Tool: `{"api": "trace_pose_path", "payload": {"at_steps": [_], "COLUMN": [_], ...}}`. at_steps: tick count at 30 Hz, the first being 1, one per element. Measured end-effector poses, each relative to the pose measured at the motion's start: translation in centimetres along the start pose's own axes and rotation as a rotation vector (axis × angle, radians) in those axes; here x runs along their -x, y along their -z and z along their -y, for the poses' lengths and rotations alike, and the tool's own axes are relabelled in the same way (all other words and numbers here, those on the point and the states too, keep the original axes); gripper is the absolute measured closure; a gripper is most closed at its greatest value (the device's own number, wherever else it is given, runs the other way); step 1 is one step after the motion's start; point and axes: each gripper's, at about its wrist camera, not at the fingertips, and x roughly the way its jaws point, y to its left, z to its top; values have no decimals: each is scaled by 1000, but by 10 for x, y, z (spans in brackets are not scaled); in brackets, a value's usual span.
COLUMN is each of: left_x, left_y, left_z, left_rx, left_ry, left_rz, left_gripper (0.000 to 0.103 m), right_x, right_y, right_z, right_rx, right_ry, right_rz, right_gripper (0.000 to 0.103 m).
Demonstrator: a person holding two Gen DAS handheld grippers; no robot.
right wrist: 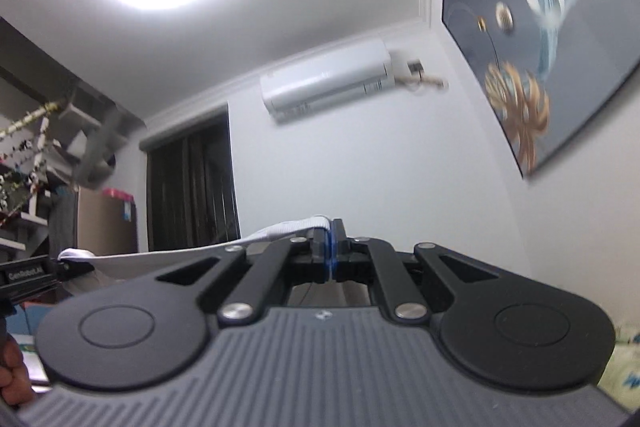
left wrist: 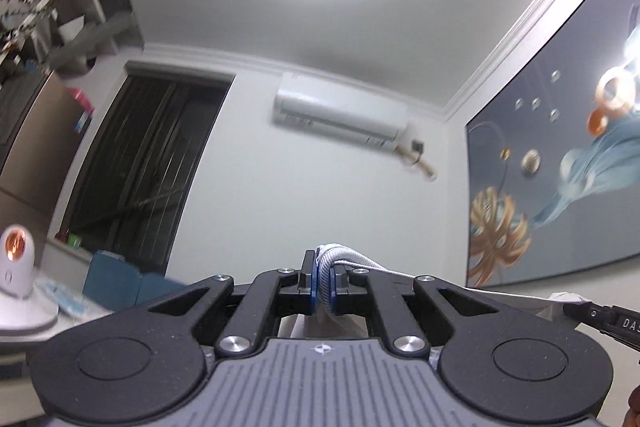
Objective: Fold clothes
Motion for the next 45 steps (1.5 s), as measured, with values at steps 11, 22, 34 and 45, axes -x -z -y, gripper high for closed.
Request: {"api": "trace_pose_path", "payload": {"at_steps": [11,22,34,45], "left_x": [29,-106,-334,-526], "left_y": [-82,67,325,631], "left_z": [41,-4,-87,-158], "left_rx": [-22,-56,-87,-99], "left_ry": [55,-50,-109,-121], "left_rz": [48,-173,-484,-769], "left_gripper": [97,96,96,95], "right_x": [41,-72,-259,-399], "right_y": [-95,45,269,533], "right_z": [-18,42,131,256], "right_rx": [111,88,88,39], "right_ry": [-13,49,141,230], "right_rz": [116,-153,-417,-692], "right_gripper": [99,98,98,98]}}
